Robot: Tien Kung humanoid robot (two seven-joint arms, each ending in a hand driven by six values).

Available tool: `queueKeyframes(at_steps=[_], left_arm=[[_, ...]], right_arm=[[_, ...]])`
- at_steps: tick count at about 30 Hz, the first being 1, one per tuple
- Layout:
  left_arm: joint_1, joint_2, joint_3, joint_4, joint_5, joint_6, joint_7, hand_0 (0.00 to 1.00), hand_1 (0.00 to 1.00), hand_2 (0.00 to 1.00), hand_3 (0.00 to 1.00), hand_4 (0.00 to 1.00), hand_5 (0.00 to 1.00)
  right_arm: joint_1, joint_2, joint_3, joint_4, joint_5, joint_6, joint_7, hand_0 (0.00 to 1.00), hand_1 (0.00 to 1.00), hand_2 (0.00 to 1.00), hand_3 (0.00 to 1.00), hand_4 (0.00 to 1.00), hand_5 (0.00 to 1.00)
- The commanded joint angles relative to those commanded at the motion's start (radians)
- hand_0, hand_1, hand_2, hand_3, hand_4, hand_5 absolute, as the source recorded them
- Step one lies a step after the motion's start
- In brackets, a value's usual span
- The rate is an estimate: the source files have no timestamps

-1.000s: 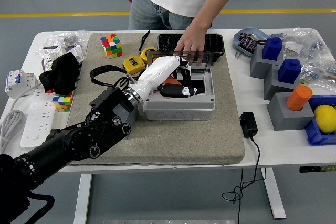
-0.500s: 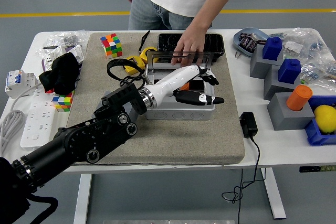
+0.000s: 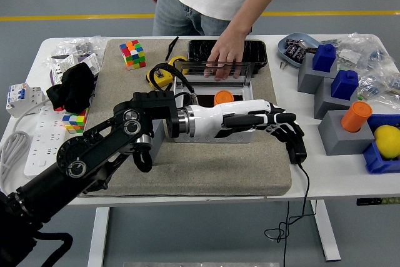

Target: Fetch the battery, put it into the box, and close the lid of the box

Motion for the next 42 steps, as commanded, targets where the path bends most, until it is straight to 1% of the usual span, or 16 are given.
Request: queueKeyframes(at_steps=[1,3,7,11,13,14,18,19,20,24,25,26,30,37,38,42], left_arm=[[0.002,0.000,-0.003,-0.001,-0.051,0.005,-0.015,0.677,0.704,0.686,0.671,0.998,0.967],[0.007,0.000,-0.012,-0.006,-0.129,0.064,-0.051,0.686,0.701,0.687,0.673,0.998,0.963],[0.014,0.000,-0.054,-0.011,-0.292,0.215,-0.146,0.686,0.701,0.687,0.673,0.998,0.963],[0.017,0.000,-0.103,0.002,-0.461,0.367,-0.221,0.734,0.756,0.751,0.728,0.998,0.998],[0.018,0.000,-0.123,0.011,-0.535,0.426,-0.245,0.734,0.756,0.751,0.728,0.998,0.998],[0.016,0.000,-0.135,0.020,-0.574,0.457,-0.260,0.812,0.847,0.824,0.839,0.998,0.998],[0.013,0.000,-0.159,0.053,-0.712,0.579,-0.291,0.812,0.847,0.824,0.839,0.998,0.998],[0.014,0.000,-0.166,0.063,-0.692,0.605,-0.292,0.812,0.847,0.824,0.839,0.998,0.998],[0.014,0.000,-0.171,0.070,-0.664,0.622,-0.291,0.887,0.920,0.891,0.924,0.998,0.998],[0.007,0.000,-0.187,0.119,-0.521,0.675,-0.293,0.887,0.920,0.891,0.924,0.998,0.998],[0.006,0.000,-0.189,0.128,-0.490,0.678,-0.295,0.887,0.920,0.891,0.924,0.998,0.998],[0.006,0.000,-0.192,0.139,-0.467,0.674,-0.293,0.963,0.973,0.940,0.963,0.998,0.998],[0.002,0.000,-0.206,0.167,-0.378,0.676,-0.288,0.963,0.973,0.940,0.963,0.998,0.998],[-0.010,0.000,-0.225,0.220,-0.086,0.719,-0.283,0.987,0.985,0.944,0.968,0.998,0.998],[-0.010,0.000,-0.224,0.223,-0.047,0.725,-0.280,0.998,0.962,0.893,0.938,0.998,0.998],[-0.010,0.000,-0.211,0.221,0.135,0.729,-0.271,0.998,0.962,0.893,0.938,0.998,0.998]], right_arm=[[0.000,0.001,0.000,0.000,0.001,0.000,0.001,0.887,0.836,0.796,0.802,0.998,0.998],[0.000,0.001,0.000,0.000,0.001,0.000,0.001,0.887,0.831,0.793,0.799,0.998,0.998],[0.002,0.003,0.002,0.000,0.001,0.001,0.001,0.887,0.831,0.793,0.799,0.998,0.998],[0.001,0.004,0.005,0.000,-0.001,0.002,0.001,0.882,0.821,0.792,0.799,0.998,0.998],[0.001,0.005,0.008,0.000,-0.002,0.002,0.000,0.882,0.821,0.792,0.799,0.998,0.998],[0.001,0.005,0.009,0.000,-0.003,0.002,0.000,0.881,0.820,0.789,0.798,0.998,0.998],[0.001,0.004,0.008,0.000,-0.002,0.002,0.000,0.881,0.820,0.789,0.798,0.998,0.998],[0.002,0.005,0.006,0.000,0.000,0.001,0.001,0.881,0.820,0.789,0.798,0.998,0.998],[0.002,0.005,0.004,0.000,0.001,0.001,0.001,0.880,0.819,0.788,0.798,0.998,0.998],[0.001,0.005,-0.001,0.000,0.004,0.002,0.002,0.880,0.819,0.788,0.798,0.998,0.998],[0.001,0.004,-0.001,0.000,0.004,0.002,0.001,0.880,0.819,0.788,0.798,0.998,0.998],[0.000,0.004,0.001,0.000,0.002,0.003,0.000,0.878,0.817,0.787,0.798,0.998,0.998],[-0.002,0.003,0.006,0.000,-0.005,0.003,-0.003,0.878,0.817,0.787,0.798,0.998,0.998],[-0.004,0.001,-0.002,0.000,0.003,0.002,-0.003,0.877,0.817,0.787,0.798,0.998,0.998],[-0.004,0.001,-0.003,0.000,0.003,0.002,-0.002,0.875,0.814,0.785,0.798,0.998,0.998],[-0.004,0.001,-0.007,0.000,0.006,0.002,-0.002,0.875,0.814,0.785,0.798,0.998,0.998]])
